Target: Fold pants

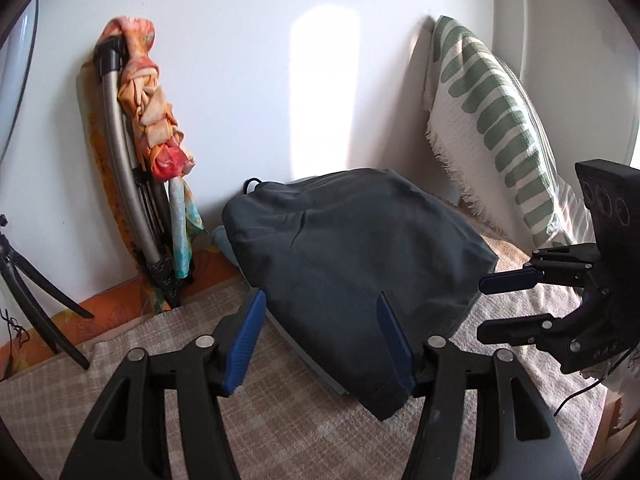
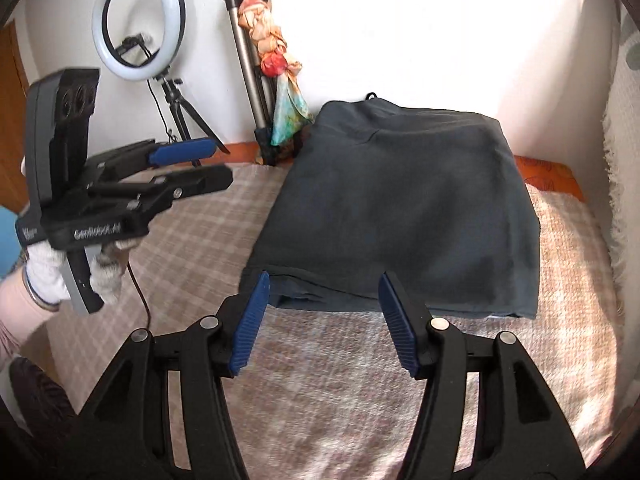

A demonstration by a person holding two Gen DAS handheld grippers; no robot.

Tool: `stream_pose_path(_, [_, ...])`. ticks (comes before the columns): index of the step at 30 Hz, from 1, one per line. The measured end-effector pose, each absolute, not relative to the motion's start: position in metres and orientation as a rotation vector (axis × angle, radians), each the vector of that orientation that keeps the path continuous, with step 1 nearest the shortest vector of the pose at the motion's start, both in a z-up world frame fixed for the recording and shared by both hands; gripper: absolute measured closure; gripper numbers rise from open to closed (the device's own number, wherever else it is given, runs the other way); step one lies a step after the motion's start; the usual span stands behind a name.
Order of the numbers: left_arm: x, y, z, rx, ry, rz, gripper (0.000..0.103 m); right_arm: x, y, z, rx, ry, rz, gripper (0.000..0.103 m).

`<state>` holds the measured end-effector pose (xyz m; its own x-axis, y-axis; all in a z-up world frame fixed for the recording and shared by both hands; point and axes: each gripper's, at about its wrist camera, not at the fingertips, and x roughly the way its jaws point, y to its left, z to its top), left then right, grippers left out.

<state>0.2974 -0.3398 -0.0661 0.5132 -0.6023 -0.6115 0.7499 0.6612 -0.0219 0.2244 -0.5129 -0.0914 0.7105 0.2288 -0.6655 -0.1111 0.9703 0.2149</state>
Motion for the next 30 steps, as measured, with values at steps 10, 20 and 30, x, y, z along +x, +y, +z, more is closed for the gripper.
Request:
stream_pose_path(10, [0.241, -0.282, -0.022, 0.247, 0.577, -0.777, 0.016, 0.172, -0.476, -0.061, 0.124, 0.676, 0.09, 0.017])
stream_pose_path(20, [0.186, -0.236, -0.01, 0.205, 0.622, -0.746, 0.016, 0.117, -0.437, -0.04, 0.031, 0.639, -0.038, 0.001])
stream_pose_path(30, [0.137, -0.209, -0.016, 0.18, 0.636, -0.718, 0.016, 0.075, -0.403, -0.045, -0.005, 0.609, -0.147, 0.0])
